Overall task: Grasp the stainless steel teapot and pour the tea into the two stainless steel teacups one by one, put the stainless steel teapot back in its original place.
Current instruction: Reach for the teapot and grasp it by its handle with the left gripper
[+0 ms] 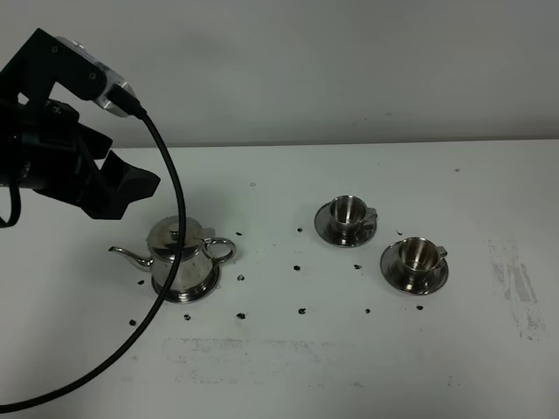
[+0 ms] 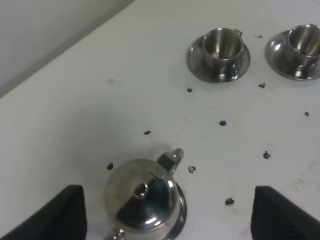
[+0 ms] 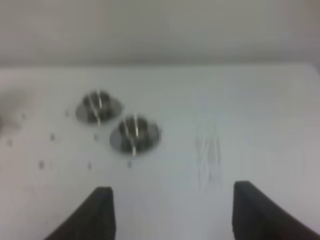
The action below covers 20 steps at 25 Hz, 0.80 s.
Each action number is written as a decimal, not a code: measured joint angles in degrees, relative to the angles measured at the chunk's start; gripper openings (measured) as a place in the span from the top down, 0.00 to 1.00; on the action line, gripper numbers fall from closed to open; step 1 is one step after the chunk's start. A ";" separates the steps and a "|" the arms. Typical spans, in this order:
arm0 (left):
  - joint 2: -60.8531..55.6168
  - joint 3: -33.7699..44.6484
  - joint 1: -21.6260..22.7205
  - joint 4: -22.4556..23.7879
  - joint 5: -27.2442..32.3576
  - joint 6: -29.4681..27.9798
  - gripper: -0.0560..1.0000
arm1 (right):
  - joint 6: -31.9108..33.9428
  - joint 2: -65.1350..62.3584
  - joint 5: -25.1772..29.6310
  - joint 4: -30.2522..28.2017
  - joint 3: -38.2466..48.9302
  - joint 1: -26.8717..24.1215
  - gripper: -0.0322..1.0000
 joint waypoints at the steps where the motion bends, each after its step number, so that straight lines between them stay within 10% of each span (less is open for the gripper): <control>1: 0.00 0.00 -0.08 0.32 -0.38 0.00 0.33 | -0.56 0.00 0.91 -0.05 1.44 0.00 0.48; 20: 2.32 0.00 -0.14 0.72 0.13 1.09 0.36 | -2.05 -0.23 1.59 3.99 4.75 -3.17 0.51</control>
